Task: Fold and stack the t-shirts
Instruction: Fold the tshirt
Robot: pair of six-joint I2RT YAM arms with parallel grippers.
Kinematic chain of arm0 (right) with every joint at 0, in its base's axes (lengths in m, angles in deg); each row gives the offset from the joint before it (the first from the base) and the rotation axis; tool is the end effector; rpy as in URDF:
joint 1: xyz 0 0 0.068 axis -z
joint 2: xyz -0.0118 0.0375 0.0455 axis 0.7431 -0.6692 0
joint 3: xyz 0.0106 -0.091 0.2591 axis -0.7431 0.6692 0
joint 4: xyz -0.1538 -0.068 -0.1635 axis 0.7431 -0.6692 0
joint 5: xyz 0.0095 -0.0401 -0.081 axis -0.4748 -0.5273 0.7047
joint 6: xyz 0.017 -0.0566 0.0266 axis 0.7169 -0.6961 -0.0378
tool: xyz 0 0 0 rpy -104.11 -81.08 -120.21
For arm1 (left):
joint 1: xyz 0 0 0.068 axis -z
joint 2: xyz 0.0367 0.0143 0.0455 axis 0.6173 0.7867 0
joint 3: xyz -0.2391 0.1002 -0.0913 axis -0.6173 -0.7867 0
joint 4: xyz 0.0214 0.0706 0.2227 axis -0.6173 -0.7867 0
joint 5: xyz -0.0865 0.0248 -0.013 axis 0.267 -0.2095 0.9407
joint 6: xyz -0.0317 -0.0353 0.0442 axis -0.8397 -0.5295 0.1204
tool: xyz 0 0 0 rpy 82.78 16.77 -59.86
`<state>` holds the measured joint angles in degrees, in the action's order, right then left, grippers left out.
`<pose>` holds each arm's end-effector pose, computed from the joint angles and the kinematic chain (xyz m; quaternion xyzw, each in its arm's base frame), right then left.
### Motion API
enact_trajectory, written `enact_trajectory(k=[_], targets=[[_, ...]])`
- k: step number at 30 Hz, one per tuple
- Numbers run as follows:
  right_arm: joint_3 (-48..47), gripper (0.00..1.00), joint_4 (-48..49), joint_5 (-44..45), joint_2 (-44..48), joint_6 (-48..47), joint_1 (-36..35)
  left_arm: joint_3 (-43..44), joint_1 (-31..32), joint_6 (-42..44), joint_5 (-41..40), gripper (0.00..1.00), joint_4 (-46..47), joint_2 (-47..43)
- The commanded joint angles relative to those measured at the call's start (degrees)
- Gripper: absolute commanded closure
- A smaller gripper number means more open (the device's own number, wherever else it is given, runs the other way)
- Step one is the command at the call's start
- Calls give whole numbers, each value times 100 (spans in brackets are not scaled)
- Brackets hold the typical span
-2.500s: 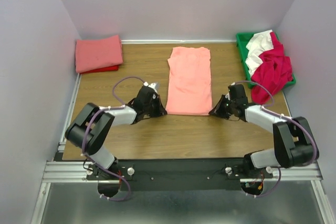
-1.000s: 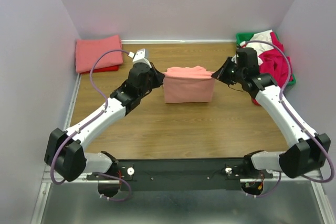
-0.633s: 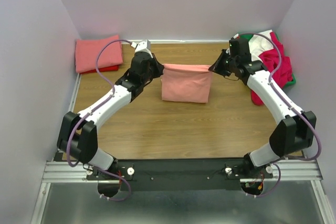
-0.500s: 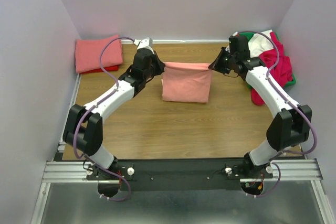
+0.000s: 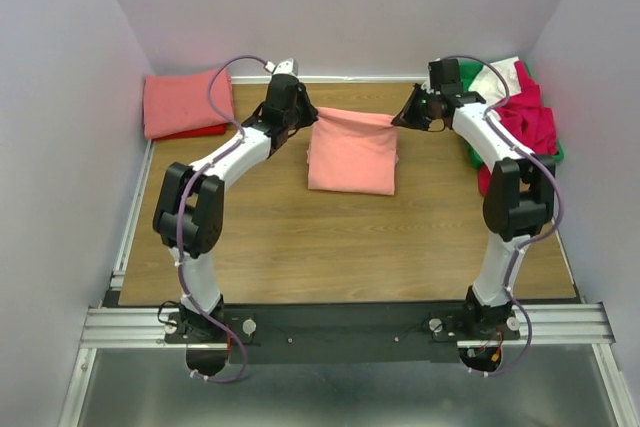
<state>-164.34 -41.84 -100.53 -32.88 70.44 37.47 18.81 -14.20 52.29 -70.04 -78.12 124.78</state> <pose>0.4114 0.0886 0.2698 0.1421 0.9081 0.2444 0.3090 0.3870 -0.1709 0.2848 -0.0918 0.8333 -0.2669 0.4754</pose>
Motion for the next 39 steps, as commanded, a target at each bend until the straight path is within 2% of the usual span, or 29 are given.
enact_trajectory(k=[1, 7, 8, 9, 10, 11, 12, 13, 14, 15, 16, 17, 18, 20, 23, 28, 39], targets=[[-497, 99, 61, -232, -442, -247, 86, 559, -133, 116, 3, 100, -245, 617], [-1209, 91, 70, -241, -1234, -282, 173, 1201, -247, 72, -33, 100, -405, 1268], [-1315, 87, 70, -233, -1339, -273, 191, 1271, -256, 72, -32, 100, -414, 1330], [-1403, 82, 70, -241, -1523, -256, 235, 1411, -265, 81, -41, 85, -475, 1453], [-1630, 74, 70, -267, -1629, -256, 252, 1491, -274, 90, -24, 76, -510, 1506], [-1745, 52, 70, -311, -1709, -273, 270, 1561, -283, 116, -15, 68, -537, 1568], [-1851, 48, 61, -372, -1875, -325, 314, 1710, -300, 125, -6, 55, -615, 1647], [-2069, 44, 52, -460, -1920, -361, 332, 1781, -309, 134, -6, 47, -668, 1673], [-2124, 28, 52, -678, -1946, -396, 332, 1912, -318, 160, -6, 41, -721, 1682], [-2168, 18, 52, -785, -1947, -457, 349, 1948, -318, 186, -15, 39, -791, 1656], [-2186, 0, 52, -882, -1894, -493, 358, 1957, -318, 213, -32, 35, -809, 1613], [-2142, 0, 52, -1126, -1833, -536, 349, 1940, -318, 221, -15, 17, -801, 1560], [-2090, 0, 70, -1259, -1771, -633, 349, 1870, -309, 239, 11, 5, -792, 1438], [-1862, 0, 105, -1558, -1500, -669, 323, 1686, -309, 248, 56, 5, -652, 1288], [-1247, 0, 298, -1831, -1192, -713, 209, 1281, -248, 222, 556, 5, -344, 1094], [-394, 0, 799, -2034, -1032, -599, 42, 921, -64, 204, 1065, 5, -116, 1190], [-657, 0, 817, -1542, -1955, -703, 50, 955, 25, 239, 1769, 4, 61, 1998]])
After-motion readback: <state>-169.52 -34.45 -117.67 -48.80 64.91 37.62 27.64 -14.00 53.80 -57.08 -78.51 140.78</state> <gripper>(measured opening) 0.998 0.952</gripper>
